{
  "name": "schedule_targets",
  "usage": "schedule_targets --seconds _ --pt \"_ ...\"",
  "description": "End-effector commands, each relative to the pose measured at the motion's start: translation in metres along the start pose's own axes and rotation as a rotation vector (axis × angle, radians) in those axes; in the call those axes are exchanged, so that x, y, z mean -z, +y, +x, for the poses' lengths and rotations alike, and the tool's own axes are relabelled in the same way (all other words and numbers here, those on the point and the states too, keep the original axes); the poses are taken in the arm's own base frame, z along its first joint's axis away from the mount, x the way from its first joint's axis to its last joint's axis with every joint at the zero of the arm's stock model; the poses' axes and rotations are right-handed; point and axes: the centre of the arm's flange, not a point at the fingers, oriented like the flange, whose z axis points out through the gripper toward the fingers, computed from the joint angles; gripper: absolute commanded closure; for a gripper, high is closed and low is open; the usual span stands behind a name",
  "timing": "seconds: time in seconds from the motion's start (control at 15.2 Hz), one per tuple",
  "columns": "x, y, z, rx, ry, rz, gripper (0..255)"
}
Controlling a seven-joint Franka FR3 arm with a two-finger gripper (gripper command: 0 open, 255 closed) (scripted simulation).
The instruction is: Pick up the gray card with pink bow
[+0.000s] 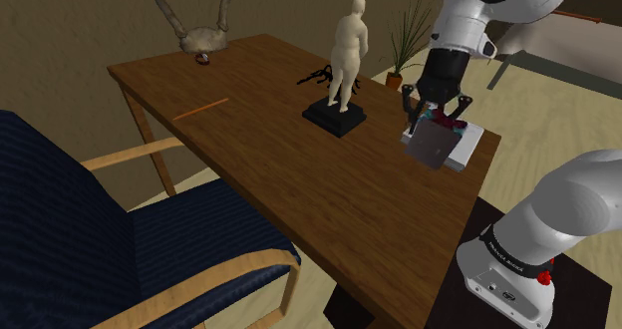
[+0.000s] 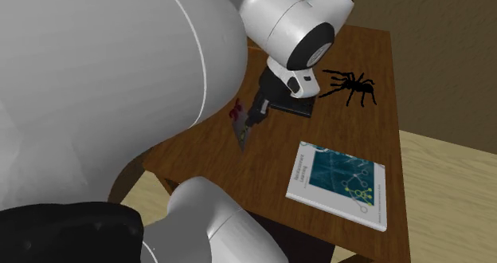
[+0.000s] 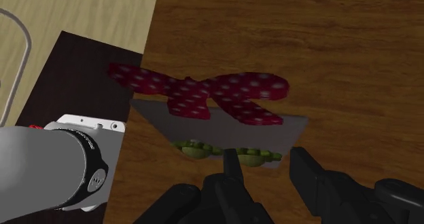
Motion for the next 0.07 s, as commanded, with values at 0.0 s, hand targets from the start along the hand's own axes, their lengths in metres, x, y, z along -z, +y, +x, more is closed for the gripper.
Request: schedule_targets --seconds 0.0 --pt "0.0026 0.0002 -0.0016 0.000 0.000 0.000 255"
